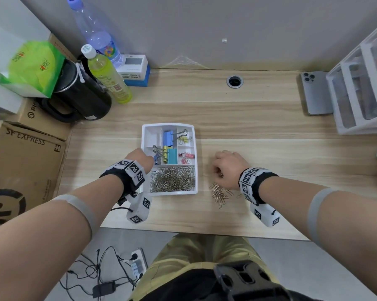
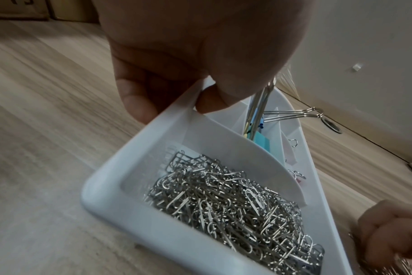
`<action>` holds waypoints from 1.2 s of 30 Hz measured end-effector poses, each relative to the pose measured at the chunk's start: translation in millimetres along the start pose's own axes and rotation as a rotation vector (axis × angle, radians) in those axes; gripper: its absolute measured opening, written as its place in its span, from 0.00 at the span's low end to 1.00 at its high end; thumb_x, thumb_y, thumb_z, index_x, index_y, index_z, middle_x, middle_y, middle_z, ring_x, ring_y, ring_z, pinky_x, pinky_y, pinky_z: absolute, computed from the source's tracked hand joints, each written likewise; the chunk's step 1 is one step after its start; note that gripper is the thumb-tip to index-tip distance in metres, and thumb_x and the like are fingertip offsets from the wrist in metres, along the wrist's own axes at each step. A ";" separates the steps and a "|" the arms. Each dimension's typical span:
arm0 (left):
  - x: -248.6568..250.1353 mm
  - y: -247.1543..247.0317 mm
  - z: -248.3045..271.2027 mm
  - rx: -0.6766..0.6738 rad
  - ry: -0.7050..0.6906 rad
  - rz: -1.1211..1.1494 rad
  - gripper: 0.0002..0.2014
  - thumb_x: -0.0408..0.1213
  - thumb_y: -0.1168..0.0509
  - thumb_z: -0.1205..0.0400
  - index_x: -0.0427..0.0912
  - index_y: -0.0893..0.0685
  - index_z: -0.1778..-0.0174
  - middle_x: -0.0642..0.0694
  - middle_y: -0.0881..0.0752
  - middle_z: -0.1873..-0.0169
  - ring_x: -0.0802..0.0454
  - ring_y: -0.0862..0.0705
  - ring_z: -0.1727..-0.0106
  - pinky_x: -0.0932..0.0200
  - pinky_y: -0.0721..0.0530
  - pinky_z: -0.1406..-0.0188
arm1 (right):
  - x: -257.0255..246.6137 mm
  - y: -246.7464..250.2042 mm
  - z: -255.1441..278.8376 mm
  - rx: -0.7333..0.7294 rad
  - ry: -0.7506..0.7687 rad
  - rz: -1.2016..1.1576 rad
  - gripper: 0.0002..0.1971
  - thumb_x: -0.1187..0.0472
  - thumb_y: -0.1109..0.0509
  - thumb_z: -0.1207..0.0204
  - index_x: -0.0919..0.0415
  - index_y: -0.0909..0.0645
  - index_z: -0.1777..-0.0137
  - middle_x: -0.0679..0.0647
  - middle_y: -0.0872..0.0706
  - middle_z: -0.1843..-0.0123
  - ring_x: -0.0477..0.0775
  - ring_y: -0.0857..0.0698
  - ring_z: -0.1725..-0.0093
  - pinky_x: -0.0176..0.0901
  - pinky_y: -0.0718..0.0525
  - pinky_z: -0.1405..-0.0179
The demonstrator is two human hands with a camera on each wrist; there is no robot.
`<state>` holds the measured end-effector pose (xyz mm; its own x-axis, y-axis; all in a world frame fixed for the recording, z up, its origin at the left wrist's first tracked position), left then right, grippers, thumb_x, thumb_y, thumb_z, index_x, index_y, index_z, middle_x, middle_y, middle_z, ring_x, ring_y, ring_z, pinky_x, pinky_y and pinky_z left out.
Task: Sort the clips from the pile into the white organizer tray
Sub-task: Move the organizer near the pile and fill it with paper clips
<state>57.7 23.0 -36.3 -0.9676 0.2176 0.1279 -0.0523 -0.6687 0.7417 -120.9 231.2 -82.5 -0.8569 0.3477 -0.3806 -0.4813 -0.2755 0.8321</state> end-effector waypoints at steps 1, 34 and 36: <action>0.8 -0.2 0.2 0.003 0.000 -0.001 0.06 0.36 0.44 0.16 0.37 0.29 0.50 0.45 0.25 0.67 0.51 0.25 0.68 0.57 0.26 0.69 | 1.3 1.9 0.4 0.009 -0.008 -0.015 0.08 0.51 0.31 0.34 0.50 0.22 0.56 0.46 0.26 0.53 0.52 0.26 0.48 0.49 0.26 0.46; 0.9 -11.7 -5.5 0.011 -0.032 0.049 0.07 0.35 0.44 0.19 0.35 0.25 0.54 0.41 0.21 0.65 0.42 0.20 0.67 0.54 0.21 0.65 | -13.4 -9.0 12.2 -0.210 0.255 0.102 0.17 0.51 0.19 0.42 0.43 0.13 0.52 0.36 0.24 0.47 0.47 0.31 0.38 0.50 0.32 0.33; 0.6 -11.8 -5.9 0.012 -0.034 0.046 0.07 0.35 0.44 0.18 0.36 0.25 0.54 0.41 0.21 0.65 0.42 0.21 0.68 0.53 0.22 0.66 | -5.6 -0.3 8.7 -0.176 0.221 0.118 0.18 0.52 0.20 0.40 0.42 0.14 0.48 0.38 0.22 0.44 0.49 0.30 0.38 0.51 0.31 0.33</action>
<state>56.2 26.9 -48.9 -0.9599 0.2109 0.1848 -0.0043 -0.6699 0.7424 -114.3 237.2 -77.1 -0.9190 0.1057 -0.3799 -0.3838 -0.4599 0.8007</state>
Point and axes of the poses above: each hand's wrist, its own z-axis away from the middle knuckle, its own y-axis out of the back of the hand, x = y × z, the point moved 4 cm from there along -z, towards the middle knuckle
